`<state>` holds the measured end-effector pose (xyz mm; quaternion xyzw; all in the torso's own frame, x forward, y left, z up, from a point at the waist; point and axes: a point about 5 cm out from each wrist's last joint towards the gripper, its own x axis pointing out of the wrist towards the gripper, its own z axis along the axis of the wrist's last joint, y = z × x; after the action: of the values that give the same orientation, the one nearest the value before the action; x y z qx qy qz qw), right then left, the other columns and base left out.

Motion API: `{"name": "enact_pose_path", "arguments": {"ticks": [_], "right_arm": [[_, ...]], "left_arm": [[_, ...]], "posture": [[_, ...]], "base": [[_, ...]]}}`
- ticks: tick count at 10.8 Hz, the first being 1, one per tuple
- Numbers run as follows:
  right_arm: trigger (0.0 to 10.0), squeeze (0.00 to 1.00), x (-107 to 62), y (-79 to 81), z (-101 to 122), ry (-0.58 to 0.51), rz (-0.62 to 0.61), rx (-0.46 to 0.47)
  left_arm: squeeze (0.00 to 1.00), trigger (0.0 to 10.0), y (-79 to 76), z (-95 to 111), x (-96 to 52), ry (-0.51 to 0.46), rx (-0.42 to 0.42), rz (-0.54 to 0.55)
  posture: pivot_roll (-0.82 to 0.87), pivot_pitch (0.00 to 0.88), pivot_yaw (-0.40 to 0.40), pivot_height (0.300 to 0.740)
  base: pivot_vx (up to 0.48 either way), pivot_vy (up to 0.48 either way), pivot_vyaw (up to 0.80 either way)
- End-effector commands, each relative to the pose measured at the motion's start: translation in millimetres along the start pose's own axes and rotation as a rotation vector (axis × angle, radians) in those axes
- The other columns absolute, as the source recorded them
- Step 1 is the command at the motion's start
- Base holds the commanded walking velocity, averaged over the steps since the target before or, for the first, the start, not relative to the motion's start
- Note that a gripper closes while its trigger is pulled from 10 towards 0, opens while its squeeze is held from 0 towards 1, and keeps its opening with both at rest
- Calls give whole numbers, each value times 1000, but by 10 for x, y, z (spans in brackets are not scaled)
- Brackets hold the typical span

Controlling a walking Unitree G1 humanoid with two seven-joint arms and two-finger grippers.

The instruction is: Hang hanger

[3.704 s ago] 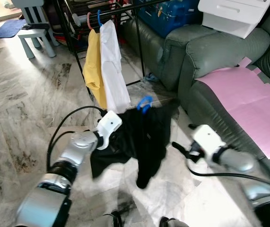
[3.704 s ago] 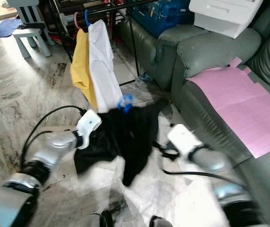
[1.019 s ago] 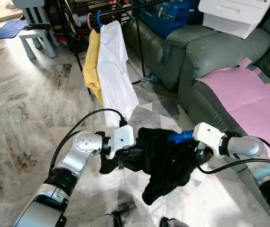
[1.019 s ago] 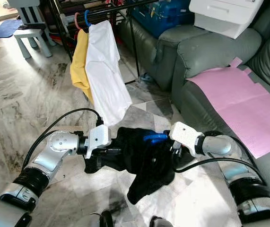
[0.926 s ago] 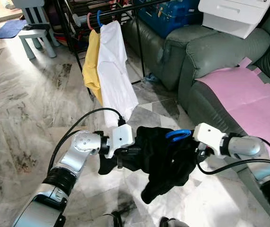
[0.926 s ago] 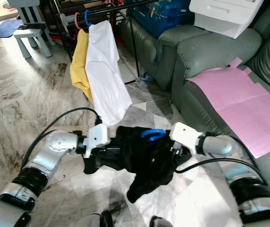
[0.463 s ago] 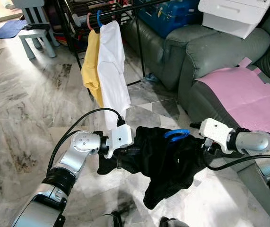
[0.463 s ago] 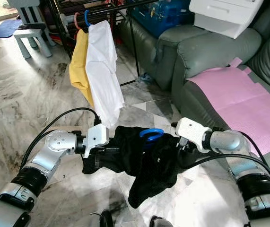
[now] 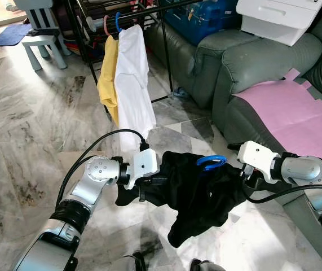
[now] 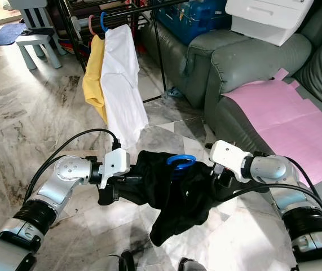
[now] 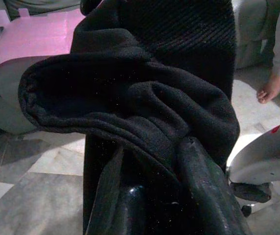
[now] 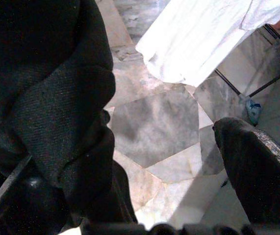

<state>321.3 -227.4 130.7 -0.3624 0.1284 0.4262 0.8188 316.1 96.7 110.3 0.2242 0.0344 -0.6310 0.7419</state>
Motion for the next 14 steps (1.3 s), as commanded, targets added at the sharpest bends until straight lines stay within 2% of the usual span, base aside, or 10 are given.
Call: {"name": "enact_pose_path", "arguments": {"ticks": [1, 4, 5, 6, 8, 9, 10, 11, 13, 14], "right_arm": [[10000, 992, -38, -58, 36, -13, -16, -14], [10000, 992, -38, -58, 36, -13, -16, -14], [0, 0, 56, 73, -5, -22, 40, 29], [10000, 0, 181, 200, 19, -74, 55, 80], [10000, 0, 136, -94, 181, -156, -161, 67], [10000, 90, 156, -93, 189, -156, -156, 74], [10000, 1000, 171, -63, 169, -142, -138, 66], [10000, 1000, 177, -32, 131, -120, -112, 56], [10000, 0, 126, -112, 123, -103, -125, 24], [10000, 0, 97, -148, 123, -99, -130, 18]], "left_arm": [[0, 10000, 29, 26, -33, -6, 20, 7], [0, 10000, 29, 26, -33, -6, 20, 7], [0, 10000, 36, 36, -29, -9, 22, 6], [0, 10000, 73, 47, -22, -2, 51, 59], [0, 10000, 314, 117, -60, -7, 84, 282], [0, 10000, 331, 122, -59, -6, 76, 280], [0, 10000, 329, 127, -54, -5, 89, 273], [0, 10000, 326, 161, -33, -33, 91, 249], [0, 10000, 332, 120, -46, -6, 102, 235], [0, 10000, 328, 108, -60, -4, 98, 226]], "posture": [[-123, 131, 44, 740], [-123, 131, 44, 740], [-110, 130, 48, 740], [-108, 130, 46, 740], [-109, 130, 44, 740], [-113, 130, 46, 740], [-112, 131, 47, 740], [-112, 131, 47, 740], [-113, 133, 46, 740], [-114, 134, 47, 740]], "base": [[0, 0, 0], [0, 0, 0], [0, 0, 0], [0, 0, 0], [0, 0, 0], [0, 0, 0], [0, 0, 0], [0, 0, 0], [0, 0, 0], [0, 0, 0]]}}
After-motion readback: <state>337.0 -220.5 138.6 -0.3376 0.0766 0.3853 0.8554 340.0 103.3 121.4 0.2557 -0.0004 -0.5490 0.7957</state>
